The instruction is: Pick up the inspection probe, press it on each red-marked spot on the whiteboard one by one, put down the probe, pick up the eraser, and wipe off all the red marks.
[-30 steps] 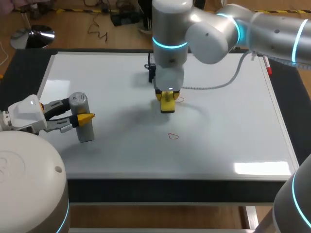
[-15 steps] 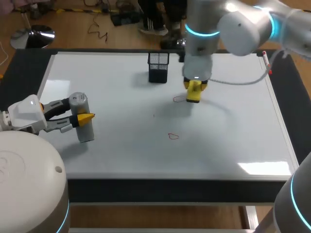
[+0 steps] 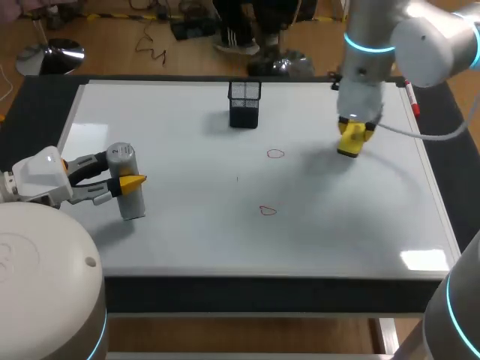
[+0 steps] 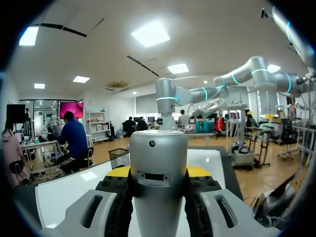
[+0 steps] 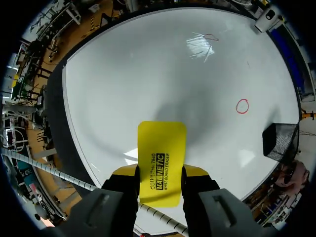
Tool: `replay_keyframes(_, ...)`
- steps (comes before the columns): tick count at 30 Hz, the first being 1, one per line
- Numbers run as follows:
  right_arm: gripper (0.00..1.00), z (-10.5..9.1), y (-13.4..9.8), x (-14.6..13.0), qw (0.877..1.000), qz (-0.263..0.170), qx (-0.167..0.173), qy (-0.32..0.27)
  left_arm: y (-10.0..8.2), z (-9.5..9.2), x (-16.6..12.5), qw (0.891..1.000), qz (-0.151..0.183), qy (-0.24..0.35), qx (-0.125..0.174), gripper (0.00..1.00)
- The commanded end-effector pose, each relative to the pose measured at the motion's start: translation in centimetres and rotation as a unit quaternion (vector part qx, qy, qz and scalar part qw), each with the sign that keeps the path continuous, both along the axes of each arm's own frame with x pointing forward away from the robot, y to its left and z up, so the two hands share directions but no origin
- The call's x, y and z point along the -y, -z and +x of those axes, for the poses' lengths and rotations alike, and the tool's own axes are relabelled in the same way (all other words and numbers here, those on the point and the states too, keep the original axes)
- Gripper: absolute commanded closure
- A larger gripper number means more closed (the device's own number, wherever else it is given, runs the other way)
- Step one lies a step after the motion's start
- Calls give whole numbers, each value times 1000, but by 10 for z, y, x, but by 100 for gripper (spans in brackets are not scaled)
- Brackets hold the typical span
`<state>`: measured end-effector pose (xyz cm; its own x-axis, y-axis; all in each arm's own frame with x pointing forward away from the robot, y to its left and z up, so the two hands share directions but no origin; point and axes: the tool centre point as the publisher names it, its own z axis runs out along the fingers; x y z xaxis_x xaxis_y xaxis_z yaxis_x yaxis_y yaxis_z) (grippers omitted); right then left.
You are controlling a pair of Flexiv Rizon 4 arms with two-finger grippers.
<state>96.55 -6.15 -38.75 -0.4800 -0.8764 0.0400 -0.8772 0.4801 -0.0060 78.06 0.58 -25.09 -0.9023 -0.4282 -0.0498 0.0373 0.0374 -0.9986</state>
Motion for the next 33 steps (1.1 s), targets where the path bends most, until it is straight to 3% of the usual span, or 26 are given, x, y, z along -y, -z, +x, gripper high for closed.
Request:
replay_keyframes(1, 100, -5, -1, 35, 1000, 8, 2, 16, 0, 0, 0, 1000, 0, -1, 1, 100)
replay_keyframes(8, 100, -9, 0, 56, 999, 6, 2, 41, 0, 0, 0, 1000, 0, -1, 1, 100)
replay_keyframes(26, 100, -10, 0, 57, 999, 17, 6, 41, 0, 0, 0, 1000, 0, -1, 1, 100)
replay_keyframes(33, 100, -10, 0, 57, 999, 17, 6, 41, -15, 11, 23, 1000, 8, 15, 8, 100)
